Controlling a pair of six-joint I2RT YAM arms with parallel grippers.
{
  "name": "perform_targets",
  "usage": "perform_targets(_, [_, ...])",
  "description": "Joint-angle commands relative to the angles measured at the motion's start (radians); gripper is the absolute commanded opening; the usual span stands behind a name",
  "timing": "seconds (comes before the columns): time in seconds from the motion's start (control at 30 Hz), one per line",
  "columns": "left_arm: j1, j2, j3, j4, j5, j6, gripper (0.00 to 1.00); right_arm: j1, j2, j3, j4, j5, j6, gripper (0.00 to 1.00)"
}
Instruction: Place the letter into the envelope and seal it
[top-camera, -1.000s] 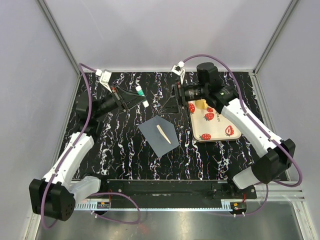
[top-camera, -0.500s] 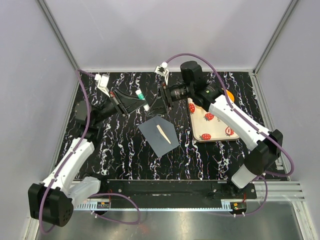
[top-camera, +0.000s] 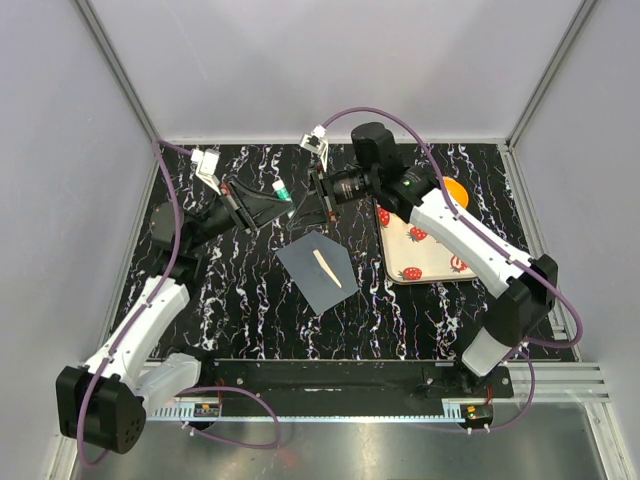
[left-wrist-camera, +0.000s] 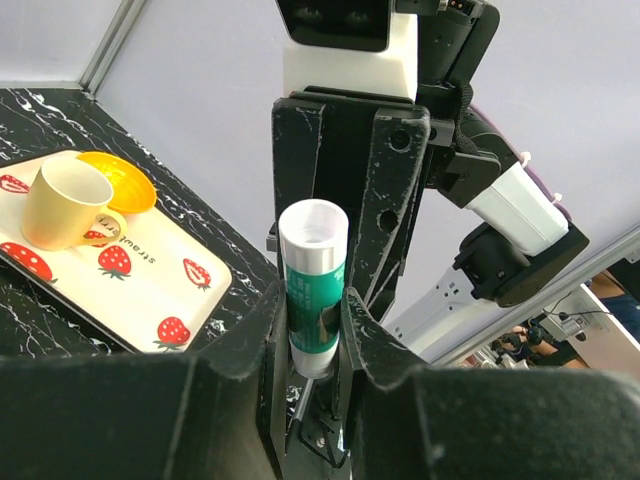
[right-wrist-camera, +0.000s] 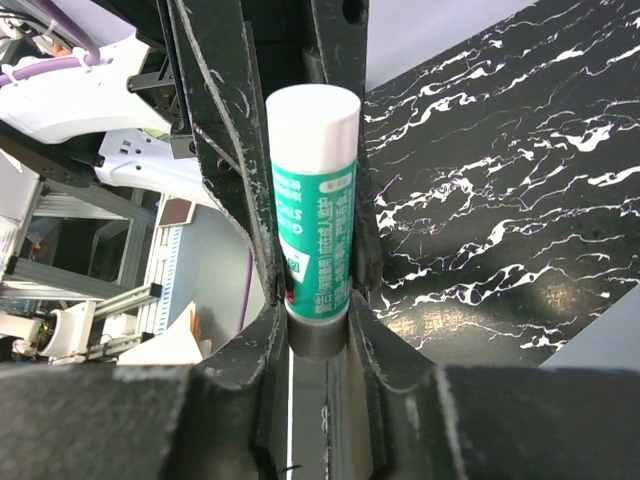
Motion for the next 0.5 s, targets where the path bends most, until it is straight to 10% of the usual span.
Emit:
perform_targets(0.0, [-0.005, -0.028, -0.004, 0.043, -0.001, 0.011, 0.05, 0.007, -0.015, 0.033, 0.029, -0.018, -0.004, 0.04])
perform_targets(0.13, [0.007, -0.042, 0.03, -0.104, 0.045, 0.08, 0.54, 0.008, -0.036, 0.019, -0.051, 0.0, -0.078, 0.0])
perform_targets(0.47, [0.093, -0.008, 0.3, -0.708, 0.284, 0.57, 0.58, 0.007, -0.076, 0.037, -0.503, 0.129, -0.498, 0.0])
